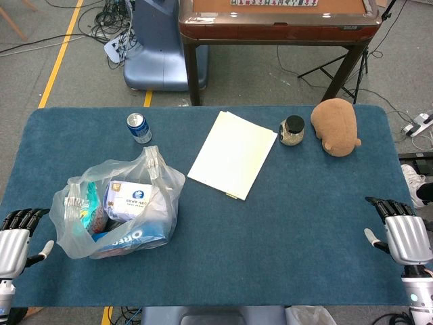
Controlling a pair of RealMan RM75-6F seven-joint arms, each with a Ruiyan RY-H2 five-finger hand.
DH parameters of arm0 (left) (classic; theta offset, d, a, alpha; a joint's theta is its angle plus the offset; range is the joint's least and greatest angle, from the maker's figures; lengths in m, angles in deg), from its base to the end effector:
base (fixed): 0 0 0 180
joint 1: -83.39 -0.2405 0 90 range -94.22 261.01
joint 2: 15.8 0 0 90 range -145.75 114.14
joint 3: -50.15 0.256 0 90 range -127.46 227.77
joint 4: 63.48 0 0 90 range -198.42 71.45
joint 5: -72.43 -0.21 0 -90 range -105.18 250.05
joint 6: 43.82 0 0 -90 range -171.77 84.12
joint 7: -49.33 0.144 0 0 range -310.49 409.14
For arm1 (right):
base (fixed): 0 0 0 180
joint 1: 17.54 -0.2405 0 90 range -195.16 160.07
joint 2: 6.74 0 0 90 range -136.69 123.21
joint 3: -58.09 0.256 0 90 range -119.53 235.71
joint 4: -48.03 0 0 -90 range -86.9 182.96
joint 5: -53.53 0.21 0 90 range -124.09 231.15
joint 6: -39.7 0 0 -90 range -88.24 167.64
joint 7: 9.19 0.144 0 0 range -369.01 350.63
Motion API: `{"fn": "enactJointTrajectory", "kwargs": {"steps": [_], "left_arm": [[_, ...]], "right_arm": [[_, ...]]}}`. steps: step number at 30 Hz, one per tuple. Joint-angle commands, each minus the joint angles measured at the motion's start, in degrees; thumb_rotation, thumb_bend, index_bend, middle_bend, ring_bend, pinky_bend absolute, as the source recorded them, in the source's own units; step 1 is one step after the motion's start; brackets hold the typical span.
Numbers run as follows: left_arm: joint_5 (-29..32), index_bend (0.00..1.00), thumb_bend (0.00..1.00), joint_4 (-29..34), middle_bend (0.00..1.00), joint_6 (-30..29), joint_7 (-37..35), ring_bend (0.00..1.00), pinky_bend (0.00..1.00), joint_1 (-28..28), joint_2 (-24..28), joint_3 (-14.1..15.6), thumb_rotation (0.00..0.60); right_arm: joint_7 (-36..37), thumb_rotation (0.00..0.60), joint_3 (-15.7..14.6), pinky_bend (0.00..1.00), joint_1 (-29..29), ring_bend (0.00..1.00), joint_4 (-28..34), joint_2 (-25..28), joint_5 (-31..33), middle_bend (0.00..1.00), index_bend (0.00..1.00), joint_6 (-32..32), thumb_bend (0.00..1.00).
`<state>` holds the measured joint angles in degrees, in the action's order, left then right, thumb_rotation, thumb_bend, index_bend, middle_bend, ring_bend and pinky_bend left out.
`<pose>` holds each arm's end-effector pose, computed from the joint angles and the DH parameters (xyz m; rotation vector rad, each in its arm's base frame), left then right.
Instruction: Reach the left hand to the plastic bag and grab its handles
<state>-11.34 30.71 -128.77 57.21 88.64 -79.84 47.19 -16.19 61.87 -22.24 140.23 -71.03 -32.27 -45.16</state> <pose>-0.3084 0.1829 0.1584 -1.3944 -0.8360 -0.8127 -0.3109 -0.1835 0.1603 1.4119 -0.8049 0.8210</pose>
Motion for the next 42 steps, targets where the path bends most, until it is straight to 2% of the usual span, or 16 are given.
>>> {"fn": "enactJointTrajectory", "kwargs": {"steps": [1, 12, 18, 29, 38, 42], "left_arm": [[0.02, 0.21, 0.26, 0.19, 0.21, 0.11, 0.15, 0.15, 0.11, 0.08, 0.05, -0.01, 0.600], [0.16, 0.21, 0.26, 0.24, 0.21, 0.24, -0.02, 0.15, 0.11, 0.34, 0.43, -0.34, 0.600], [3.32, 0.22, 0.26, -1.94, 0.21, 3.17, -8.77, 0.15, 0.11, 1.90, 2.65, -2.93, 0.600], [3.17, 0.22, 0.26, -2.82, 0.21, 6.25, -27.91, 0.15, 0.11, 4.25, 8.42, -6.20, 0.600], [-1.19, 0.28, 0.26, -0.71, 0.21, 8.22, -39.35, 0.15, 0.11, 6.16, 13.21, -5.98, 0.600], [-3.07, 0.30, 0.26, -0.10, 0.21, 7.83, -40.76, 0.15, 0.11, 6.66, 14.25, -5.58, 0.600]], "right_arm": [[0.10, 0.600, -0.04, 0.31, 0.06, 0.26, -0.10, -0.02, -0.07, 0.32, 0.24, -0.09, 0.23], [0.59, 0.600, 0.02, 0.31, 0.18, 0.26, -0.46, 0.11, -0.20, 0.32, 0.24, -0.39, 0.23], [0.25, 0.600, 0.58, 0.31, -0.25, 0.26, -0.34, 0.58, -0.39, 0.32, 0.24, -0.55, 0.23], [-0.71, 0.600, 0.69, 0.31, -0.83, 0.26, 0.40, 0.51, -0.57, 0.32, 0.24, -0.04, 0.23], [-1.37, 0.600, 0.73, 0.31, -1.14, 0.26, 0.78, 0.47, -0.55, 0.32, 0.24, 0.26, 0.23], [-1.47, 0.600, 0.70, 0.31, -1.25, 0.26, 0.84, 0.43, -0.54, 0.32, 0.24, 0.41, 0.23]]}}
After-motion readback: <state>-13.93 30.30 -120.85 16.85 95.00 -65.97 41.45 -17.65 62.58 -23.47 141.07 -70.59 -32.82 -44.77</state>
